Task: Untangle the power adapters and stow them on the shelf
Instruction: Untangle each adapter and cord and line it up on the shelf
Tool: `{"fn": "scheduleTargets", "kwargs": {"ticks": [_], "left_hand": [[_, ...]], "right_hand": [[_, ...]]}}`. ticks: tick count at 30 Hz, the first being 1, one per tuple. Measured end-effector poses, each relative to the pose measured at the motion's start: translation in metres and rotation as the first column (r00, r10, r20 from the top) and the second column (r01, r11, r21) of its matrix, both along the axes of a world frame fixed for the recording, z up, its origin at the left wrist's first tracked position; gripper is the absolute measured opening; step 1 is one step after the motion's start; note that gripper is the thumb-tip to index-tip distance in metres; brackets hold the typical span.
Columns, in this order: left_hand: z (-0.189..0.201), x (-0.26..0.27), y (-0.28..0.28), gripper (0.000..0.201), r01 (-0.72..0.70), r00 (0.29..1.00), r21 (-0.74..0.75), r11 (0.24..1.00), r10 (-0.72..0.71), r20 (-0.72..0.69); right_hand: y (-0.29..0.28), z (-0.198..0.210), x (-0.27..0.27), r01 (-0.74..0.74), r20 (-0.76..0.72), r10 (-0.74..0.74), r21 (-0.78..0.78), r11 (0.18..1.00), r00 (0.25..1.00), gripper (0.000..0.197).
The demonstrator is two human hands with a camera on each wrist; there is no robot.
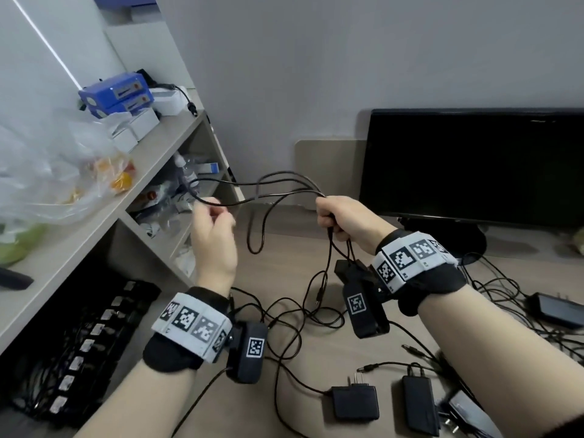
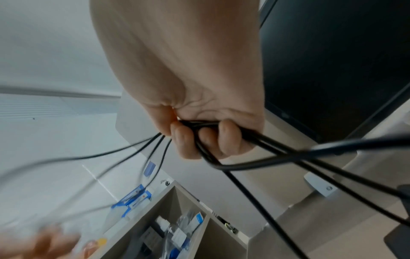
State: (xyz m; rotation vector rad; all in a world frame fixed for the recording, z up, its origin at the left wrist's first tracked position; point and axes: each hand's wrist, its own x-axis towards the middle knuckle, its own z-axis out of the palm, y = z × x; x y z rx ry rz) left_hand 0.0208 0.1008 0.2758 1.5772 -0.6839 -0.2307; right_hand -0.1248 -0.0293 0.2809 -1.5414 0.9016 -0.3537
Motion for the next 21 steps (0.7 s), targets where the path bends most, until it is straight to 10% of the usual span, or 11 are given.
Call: {"fn": "scheduleTargets", "kwargs": {"ticks": [3,6,8,11,15,21], "left_hand": [[-0.008,0.015,0.011,0.024,-0.025,0.990,0.021,0.999,0.028,-0.141],[-0.014,0.016,0.021,0.064,0.024,0.970,0.168,0.986,-0.064,0.236],[-0.011,0.006,0.019,0.092,0.035,0.756,0.309,0.950,-0.227,0.614],[0.000,-0.010,0.008,0.114,0.115,0.552,0.308,0.944,-0.318,0.771],[0.012,-0.010,0.000,0.107,0.200,0.705,0.217,0.955,-0.294,0.646],[0.000,0.018,0.025,0.033,0.396,0.869,0.191,0.898,-0.434,0.238]], "right_hand": [[-0.006,0.005,-0.006,0.037,0.042,-0.035,-0.059,0.998,0.999,0.029],[-0.001,0.008,-0.004,0.007,0.094,-0.002,-0.055,0.998,0.996,0.026],[0.009,0.013,0.002,-0.053,0.064,0.058,-0.086,0.995,0.996,0.026],[0.030,0.023,0.018,-0.160,0.049,0.170,-0.163,0.974,0.984,0.031],[0.058,0.038,0.037,-0.273,0.139,0.303,-0.195,0.942,0.943,0.033],[0.086,0.054,0.063,-0.410,0.123,0.463,-0.307,0.859,0.878,0.029]]}}
